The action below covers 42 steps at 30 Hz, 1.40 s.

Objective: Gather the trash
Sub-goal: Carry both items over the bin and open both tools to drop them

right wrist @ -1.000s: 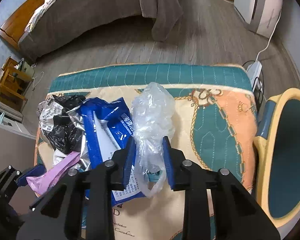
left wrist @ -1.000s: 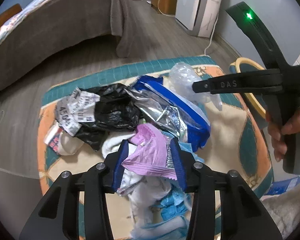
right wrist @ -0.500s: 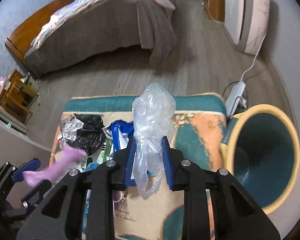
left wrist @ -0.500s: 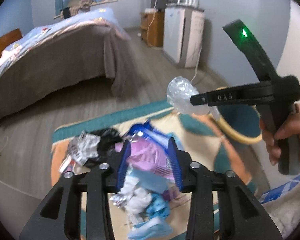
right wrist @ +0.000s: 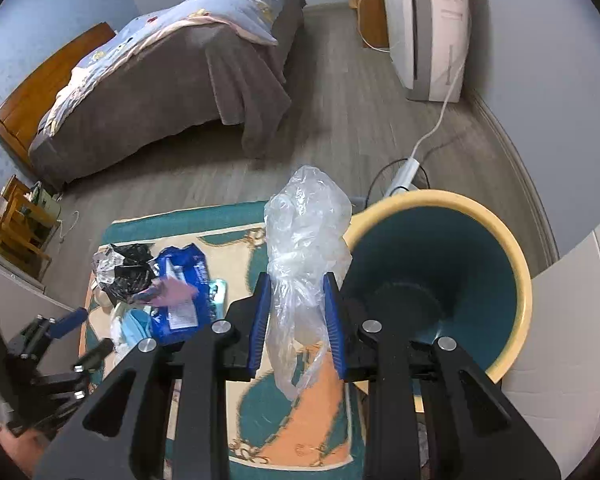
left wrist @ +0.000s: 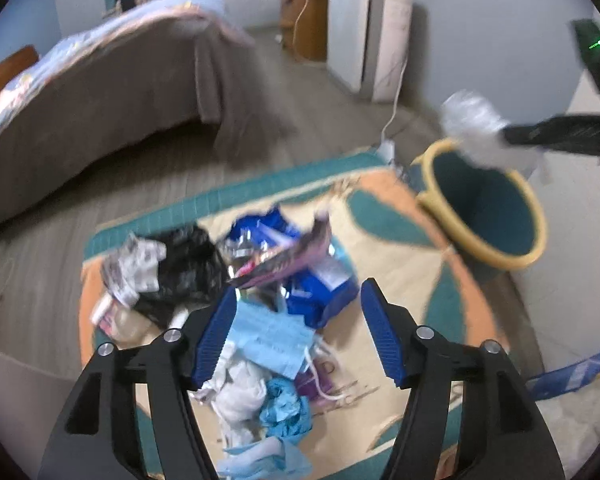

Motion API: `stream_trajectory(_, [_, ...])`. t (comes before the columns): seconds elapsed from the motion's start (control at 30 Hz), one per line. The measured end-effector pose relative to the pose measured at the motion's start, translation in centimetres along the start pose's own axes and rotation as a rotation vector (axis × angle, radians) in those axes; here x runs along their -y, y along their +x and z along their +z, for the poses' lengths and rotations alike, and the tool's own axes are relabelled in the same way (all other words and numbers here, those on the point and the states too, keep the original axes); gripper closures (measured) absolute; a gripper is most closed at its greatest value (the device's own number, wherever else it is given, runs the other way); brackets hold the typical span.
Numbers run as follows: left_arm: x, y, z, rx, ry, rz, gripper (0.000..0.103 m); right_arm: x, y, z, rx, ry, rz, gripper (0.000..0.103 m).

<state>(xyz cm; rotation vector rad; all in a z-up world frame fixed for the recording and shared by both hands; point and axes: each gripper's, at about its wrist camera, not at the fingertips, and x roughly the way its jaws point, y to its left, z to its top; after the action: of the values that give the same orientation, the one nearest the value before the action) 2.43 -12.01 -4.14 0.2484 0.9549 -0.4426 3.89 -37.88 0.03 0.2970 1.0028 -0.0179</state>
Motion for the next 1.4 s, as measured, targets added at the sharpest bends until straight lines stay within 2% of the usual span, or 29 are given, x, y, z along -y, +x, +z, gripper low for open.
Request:
stream_trajectory(0.13, [-0.4,2.0,0.3,-0.03,-0.045,-0.012,0.038,1.2,0.0,0.1,0.006,0.059,0.038,0.077])
stream_trajectory(0.33, [1.0,4.7,2.5,-0.033,0.108,0.082,0.035,0.7,1.2,0.1,-0.012,0.013,0.034,0.077])
stream_trajectory(0.47, [-0.5,7.4,3.5,-0.071,0.12,0.095,0.035,0.7,2.0,0.3,-0.022,0.002,0.034,0.077])
stream_trajectory(0.53, [-1.5,8.8,3.8,-0.099,0.104,0.078,0.043,0.5,2.3,0.4,-0.025,-0.014,0.026,0.077])
stream_trajectory(0.6, [-2.3,9.7,4.1,-0.121,0.097,0.027,0.077,0.3,2.8,0.4,-0.032,-0.034,0.019,0.077])
stream_trajectory(0.63, [-2.5,9.9,4.2,-0.122,0.096,0.009,0.083,0.2,3.0,0.4,-0.037,-0.039,0.017,0.077])
stream_trajectory(0.7, [-2.6,9.3,4.5,-0.087,0.109,-0.014,0.09,0.3,3.1,0.5,-0.04,-0.042,0.022,0.077])
stream_trajectory(0.83, [-1.8,6.8,6.0,-0.004,0.146,-0.016,0.092,0.8,2.8,0.9,-0.035,-0.02,0.035,0.077])
stream_trajectory(1.03, [1.6,2.3,8.7,0.128,0.199,-0.014,0.092,3.0,1.3,1.4,-0.001,0.03,0.03,0.077])
stream_trajectory(1.13, [4.7,0.7,9.6,0.158,0.216,-0.069,0.092,4.7,0.4,1.5,0.017,0.047,0.005,0.077])
stream_trajectory(1.27, [9.5,0.3,10.6,0.156,0.273,-0.13,0.092,7.6,-0.1,1.3,0.026,0.092,-0.041,0.077])
stream_trajectory(1.4, [14.7,2.0,11.0,0.092,0.322,-0.204,0.092,10.3,-0.2,0.8,0.012,0.127,-0.082,0.077])
